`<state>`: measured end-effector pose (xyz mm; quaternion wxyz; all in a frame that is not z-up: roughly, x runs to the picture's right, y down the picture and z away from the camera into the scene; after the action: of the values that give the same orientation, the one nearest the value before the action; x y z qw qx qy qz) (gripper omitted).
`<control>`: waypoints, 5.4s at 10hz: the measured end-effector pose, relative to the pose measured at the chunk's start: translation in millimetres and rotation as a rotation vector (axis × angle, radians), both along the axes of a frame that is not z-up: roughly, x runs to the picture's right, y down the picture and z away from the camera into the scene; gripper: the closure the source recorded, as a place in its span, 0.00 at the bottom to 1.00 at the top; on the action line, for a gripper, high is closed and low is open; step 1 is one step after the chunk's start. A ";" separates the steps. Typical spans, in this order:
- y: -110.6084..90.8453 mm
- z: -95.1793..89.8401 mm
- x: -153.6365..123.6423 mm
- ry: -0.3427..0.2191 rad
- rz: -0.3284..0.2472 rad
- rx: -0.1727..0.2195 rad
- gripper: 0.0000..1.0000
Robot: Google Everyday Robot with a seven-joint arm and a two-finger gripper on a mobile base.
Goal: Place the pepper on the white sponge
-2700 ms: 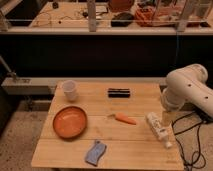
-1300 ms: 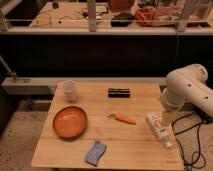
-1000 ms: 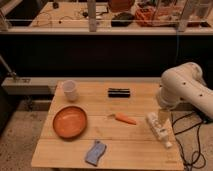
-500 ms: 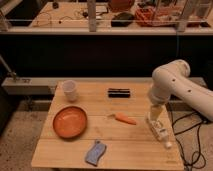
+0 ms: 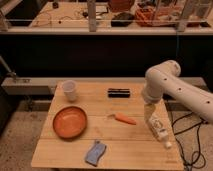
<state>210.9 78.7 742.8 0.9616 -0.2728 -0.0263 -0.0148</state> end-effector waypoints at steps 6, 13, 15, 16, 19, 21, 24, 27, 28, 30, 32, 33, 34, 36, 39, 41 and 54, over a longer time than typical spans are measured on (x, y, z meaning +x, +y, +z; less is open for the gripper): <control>7.7 33.8 -24.1 -0.047 0.003 -0.019 0.20; 22.3 72.8 -58.3 -0.103 0.044 -0.051 0.20; 29.6 82.2 -65.8 -0.112 0.057 -0.061 0.20; 32.5 85.4 -69.0 -0.116 0.064 -0.065 0.20; 43.6 95.3 -79.9 -0.122 0.078 -0.090 0.20; 50.2 101.3 -86.4 -0.120 0.089 -0.103 0.20; 57.2 106.1 -90.1 -0.116 0.103 -0.118 0.20; 70.3 117.9 -95.6 -0.115 0.115 -0.130 0.20; 75.8 121.6 -98.7 -0.113 0.120 -0.134 0.20; 76.2 122.5 -96.8 -0.111 0.124 -0.133 0.20; 81.0 126.3 -96.5 -0.110 0.126 -0.135 0.20; 83.3 128.8 -98.8 -0.112 0.129 -0.136 0.20; 85.4 131.3 -97.9 -0.107 0.129 -0.136 0.20; 87.8 130.4 -97.2 -0.105 0.135 -0.137 0.20; 89.7 130.8 -96.1 -0.107 0.135 -0.139 0.30; 89.5 132.3 -95.4 -0.106 0.135 -0.139 0.41; 91.7 110.2 -111.4 -0.110 0.128 -0.137 1.00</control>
<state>99.6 170.4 853.1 0.9367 -0.3346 -0.0973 0.0336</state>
